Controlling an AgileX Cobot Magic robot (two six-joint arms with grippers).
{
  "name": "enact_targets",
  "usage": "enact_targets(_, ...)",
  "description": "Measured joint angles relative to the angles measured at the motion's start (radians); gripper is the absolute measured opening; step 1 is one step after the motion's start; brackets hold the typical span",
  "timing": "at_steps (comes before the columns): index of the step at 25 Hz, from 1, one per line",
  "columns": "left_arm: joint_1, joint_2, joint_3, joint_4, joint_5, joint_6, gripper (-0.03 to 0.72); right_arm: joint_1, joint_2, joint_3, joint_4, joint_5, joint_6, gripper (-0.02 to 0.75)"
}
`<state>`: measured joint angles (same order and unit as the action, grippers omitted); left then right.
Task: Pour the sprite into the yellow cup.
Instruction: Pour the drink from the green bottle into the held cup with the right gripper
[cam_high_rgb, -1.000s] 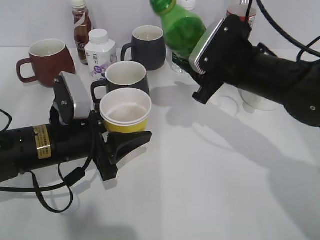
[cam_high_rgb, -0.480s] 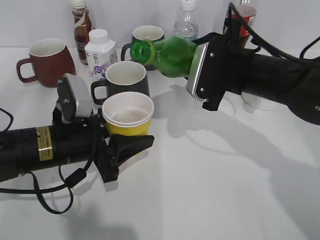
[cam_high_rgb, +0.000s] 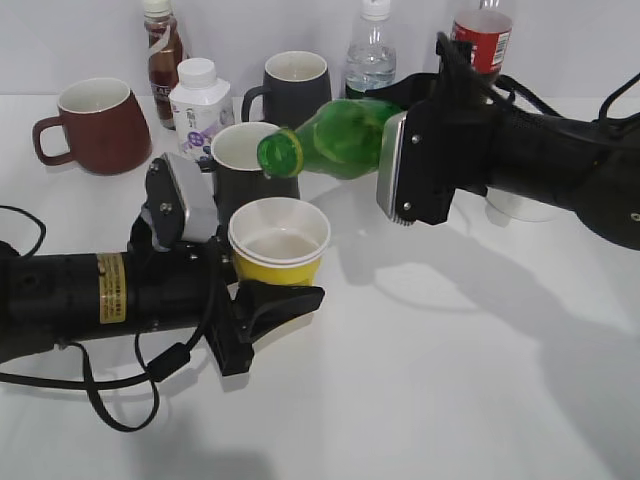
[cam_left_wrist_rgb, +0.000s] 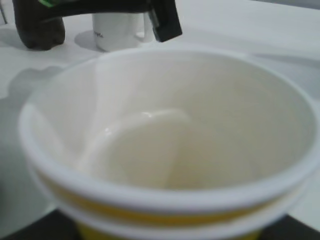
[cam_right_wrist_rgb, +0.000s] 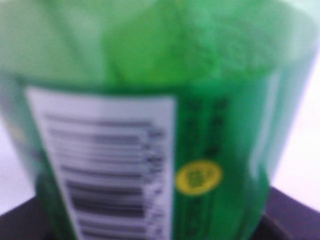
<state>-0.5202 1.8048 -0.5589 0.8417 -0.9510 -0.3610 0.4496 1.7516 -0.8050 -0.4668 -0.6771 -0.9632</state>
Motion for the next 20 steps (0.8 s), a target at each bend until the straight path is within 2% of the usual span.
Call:
enact_targets(5, -0.002, -0.013, 0.000, 0.007, 0.001, -0.001, 0.400, 0.000, 0.000, 0.000, 0.000, 0.002, -0.051, 0.438)
enact_targets(12, -0.002, -0.088, 0.000, 0.071, 0.046, -0.001, 0.400, 0.000, 0.000, 0.000, 0.000, 0.006, -0.082, 0.438)
enact_targets(20, 0.004, -0.098, 0.032, 0.071, 0.089, -0.001, 0.400, 0.000, 0.000, 0.000, 0.000, 0.007, -0.106, 0.438)
